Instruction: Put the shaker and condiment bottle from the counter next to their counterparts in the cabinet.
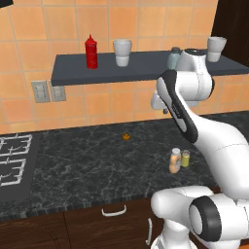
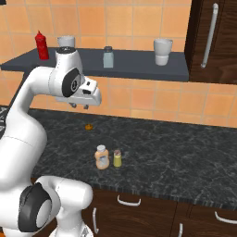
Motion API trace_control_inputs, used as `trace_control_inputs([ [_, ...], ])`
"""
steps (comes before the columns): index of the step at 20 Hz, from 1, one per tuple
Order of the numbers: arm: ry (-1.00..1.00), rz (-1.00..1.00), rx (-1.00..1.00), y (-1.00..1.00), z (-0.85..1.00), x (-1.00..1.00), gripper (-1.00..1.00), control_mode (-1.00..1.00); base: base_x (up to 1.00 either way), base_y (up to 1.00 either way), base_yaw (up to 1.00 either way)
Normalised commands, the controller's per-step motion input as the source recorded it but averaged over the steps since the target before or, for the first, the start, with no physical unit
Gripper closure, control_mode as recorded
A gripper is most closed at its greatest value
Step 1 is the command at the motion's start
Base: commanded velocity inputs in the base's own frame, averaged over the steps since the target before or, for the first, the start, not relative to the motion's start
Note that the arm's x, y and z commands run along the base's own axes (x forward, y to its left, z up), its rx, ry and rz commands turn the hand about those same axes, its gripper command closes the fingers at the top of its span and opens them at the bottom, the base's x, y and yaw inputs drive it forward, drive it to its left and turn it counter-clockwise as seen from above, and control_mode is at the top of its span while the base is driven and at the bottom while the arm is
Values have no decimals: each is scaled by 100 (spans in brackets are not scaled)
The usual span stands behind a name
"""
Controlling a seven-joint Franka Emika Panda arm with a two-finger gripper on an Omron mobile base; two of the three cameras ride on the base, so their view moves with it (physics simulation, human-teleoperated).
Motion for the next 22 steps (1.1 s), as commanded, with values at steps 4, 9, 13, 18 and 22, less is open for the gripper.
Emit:
trace_control_inputs([
  [4, -1, -1, -3, 5, -3, 0, -100, -100, 0, 0, 0],
  [9, -1, -3, 0, 0, 0, -22, -100, -100, 0, 0, 0],
  [13, -1, -15, 0, 0, -7, -49, -100, -100, 0, 0, 0],
  [18, -8, -2, -6, 0, -57, -27, -100, -100, 0, 0, 0],
  [22, -17, -17, -7, -1, -56, -2, -100, -100, 0, 0, 0],
])
